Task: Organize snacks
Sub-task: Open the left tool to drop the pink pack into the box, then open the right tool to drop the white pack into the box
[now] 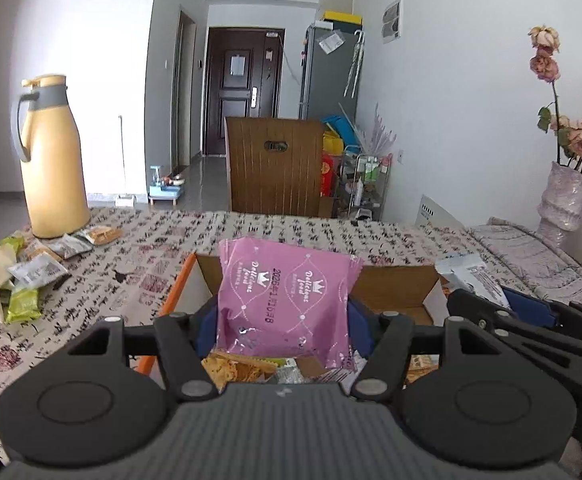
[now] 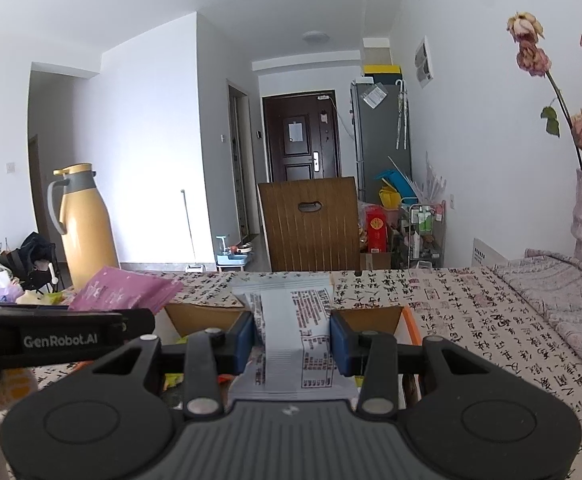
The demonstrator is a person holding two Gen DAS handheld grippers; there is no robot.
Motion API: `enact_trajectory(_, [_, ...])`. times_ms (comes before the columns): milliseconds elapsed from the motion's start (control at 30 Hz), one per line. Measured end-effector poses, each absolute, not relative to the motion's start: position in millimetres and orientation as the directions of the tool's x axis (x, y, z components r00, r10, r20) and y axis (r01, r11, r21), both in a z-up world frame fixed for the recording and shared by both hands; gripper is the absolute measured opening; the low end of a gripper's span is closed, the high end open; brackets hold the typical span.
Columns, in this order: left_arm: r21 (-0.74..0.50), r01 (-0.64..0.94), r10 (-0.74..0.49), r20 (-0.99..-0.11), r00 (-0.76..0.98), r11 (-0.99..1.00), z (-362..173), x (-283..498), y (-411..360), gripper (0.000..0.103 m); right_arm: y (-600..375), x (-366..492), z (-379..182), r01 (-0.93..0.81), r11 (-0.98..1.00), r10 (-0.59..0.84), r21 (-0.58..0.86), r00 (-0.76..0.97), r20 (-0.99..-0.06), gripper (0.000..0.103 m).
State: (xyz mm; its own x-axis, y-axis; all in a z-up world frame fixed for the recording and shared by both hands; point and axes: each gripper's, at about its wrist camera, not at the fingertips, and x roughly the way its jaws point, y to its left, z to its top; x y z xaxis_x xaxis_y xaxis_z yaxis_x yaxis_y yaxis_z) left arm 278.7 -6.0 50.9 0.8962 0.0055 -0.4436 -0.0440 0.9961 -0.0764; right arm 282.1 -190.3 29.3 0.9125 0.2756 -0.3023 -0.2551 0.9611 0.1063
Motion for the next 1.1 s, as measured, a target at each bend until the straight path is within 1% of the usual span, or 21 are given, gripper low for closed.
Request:
enact_trajectory(300, [-0.1, -0.037, -0.019, -0.503, 0.864, 0.994, 24.7, 295.9, 1.6, 0.065, -189.5, 303.6, 3.5, -0.253, 0.959, 0.283, 0.127, 0.877, -0.388, 0.04])
enact_trajectory(367, [-0.108, -0.035, -0.025, -0.511, 0.859, 0.993, 22.1, 296.3, 3.1, 0.069, -188.1, 305.9, 0.0, -0.249, 0.961, 0.278, 0.122, 0.872, -0.404, 0.041])
enact_trajectory(400, [-0.111, -0.037, -0.026, -0.511, 0.859, 0.993, 21.6, 295.7, 4.5, 0.072, -187.6, 306.4, -1.4, -0.248, 0.961, 0.275, 0.12, 0.87, -0.409, 0.042])
enact_trajectory(467, [-0.107, -0.045, -0.014, -0.497, 0.868, 0.993, 22.5, 293.0, 6.3, 0.079, -187.3, 306.4, -3.4, -0.241, 0.964, 0.267, 0.116, 0.869, -0.416, 0.043])
enact_trajectory(500, [-0.111, -0.041, -0.019, -0.489, 0.872, 0.993, 23.8, 291.2, 7.3, 0.081, -187.7, 305.9, -4.0, -0.239, 0.964, 0.266, 0.116, 0.87, -0.416, 0.046])
enact_trajectory(533, [-0.114, -0.041, -0.02, -0.483, 0.875, 0.993, 25.2, 289.4, 7.7, 0.088, -188.8, 305.4, -4.2, -0.237, 0.964, 0.265, 0.118, 0.87, -0.416, 0.05])
enact_trajectory(567, [-0.107, -0.048, -0.009, -0.476, 0.879, 0.993, 26.6, 287.8, 6.5, 0.094, -189.2, 305.0, -4.4, -0.233, 0.965, 0.261, 0.118, 0.872, -0.414, 0.06])
enact_trajectory(600, [-0.097, -0.055, 0.003, -0.468, 0.884, 0.994, 27.7, 285.7, 5.4, 0.096, -189.8, 304.5, -4.7, -0.229, 0.966, 0.257, 0.118, 0.874, -0.413, 0.072])
enact_trajectory(667, [-0.094, -0.059, 0.01, -0.458, 0.889, 0.994, 29.5, 283.0, 4.7, 0.103, -191.7, 304.2, -4.3, -0.221, 0.968, 0.251, 0.121, 0.877, -0.409, 0.085])
enact_trajectory(700, [-0.095, -0.064, 0.014, -0.453, 0.891, 0.993, 30.1, 281.9, 5.2, 0.103, -192.6, 303.6, -3.9, -0.216, 0.969, 0.248, 0.123, 0.879, -0.408, 0.091])
enact_trajectory(733, [-0.095, -0.068, 0.017, -0.451, 0.892, 0.993, 30.6, 281.3, 5.5, 0.103, -194.0, 303.2, -3.7, -0.212, 0.969, 0.245, 0.125, 0.88, -0.406, 0.093])
enact_trajectory(767, [-0.099, -0.068, 0.017, -0.452, 0.892, 0.993, 31.0, 281.1, 5.9, 0.103, -195.2, 302.9, -3.4, -0.207, 0.97, 0.242, 0.129, 0.883, -0.403, 0.1])
enact_trajectory(800, [-0.102, -0.071, 0.017, -0.454, 0.891, 0.992, 31.2, 281.3, 6.3, 0.103, -195.9, 302.5, -3.3, -0.202, 0.971, 0.238, 0.13, 0.884, -0.401, 0.103])
enact_trajectory(1100, [-0.11, -0.08, 0.021, -0.458, 0.889, 0.991, 32.5, 280.0, 7.2, 0.103, -199.1, 301.3, -2.2, -0.181, 0.975, 0.219, 0.13, 0.889, -0.403, 0.103])
